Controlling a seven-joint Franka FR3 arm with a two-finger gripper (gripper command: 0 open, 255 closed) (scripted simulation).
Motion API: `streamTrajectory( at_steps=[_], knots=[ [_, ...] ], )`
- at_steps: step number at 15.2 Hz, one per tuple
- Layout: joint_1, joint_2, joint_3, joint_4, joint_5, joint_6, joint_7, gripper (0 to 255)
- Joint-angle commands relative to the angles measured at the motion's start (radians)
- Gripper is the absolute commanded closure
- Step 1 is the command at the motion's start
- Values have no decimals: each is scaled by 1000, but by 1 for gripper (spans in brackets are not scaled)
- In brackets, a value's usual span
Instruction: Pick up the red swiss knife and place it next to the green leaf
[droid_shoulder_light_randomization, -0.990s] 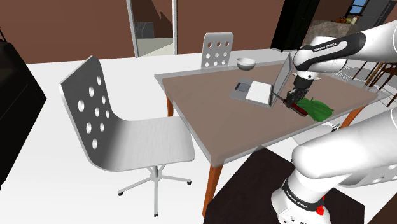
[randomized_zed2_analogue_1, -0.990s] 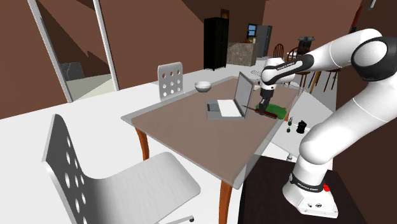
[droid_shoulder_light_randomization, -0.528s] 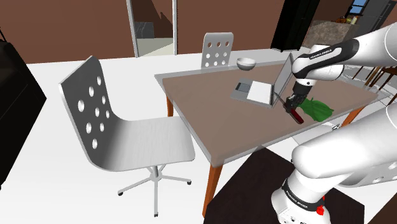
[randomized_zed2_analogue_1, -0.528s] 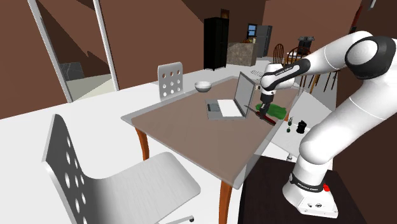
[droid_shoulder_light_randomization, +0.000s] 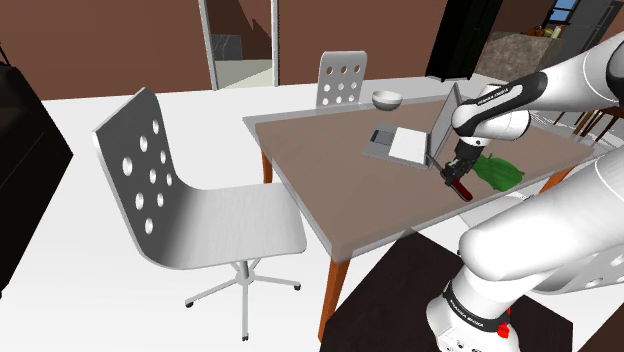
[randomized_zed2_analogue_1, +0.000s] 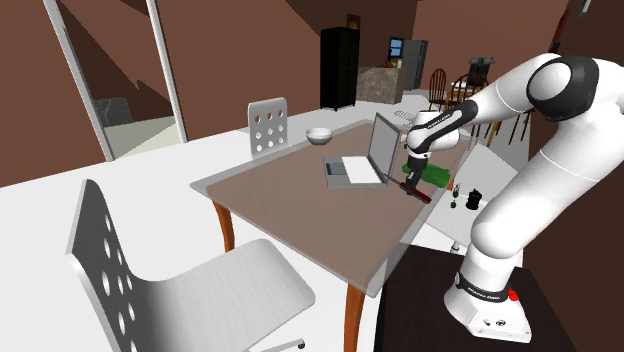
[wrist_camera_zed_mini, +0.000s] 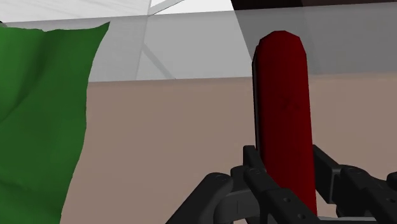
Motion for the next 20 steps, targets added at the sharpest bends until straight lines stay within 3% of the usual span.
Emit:
streamTrajectory(
  at_steps=[1,9,10,15,19,20],
  knots=[
    [2,27,-13,-19,6,40,-7,255],
    [-1,28,-11,-19,7,40,-8,255],
    [-1,28,-11,-19,7,40,-8,0],
    [-1,28,-11,-19,7,40,-8,0],
    [-17,-68,28,45,-16,-115,17,0],
    [-17,-68,28,45,-16,-115,17,0]
  ],
)
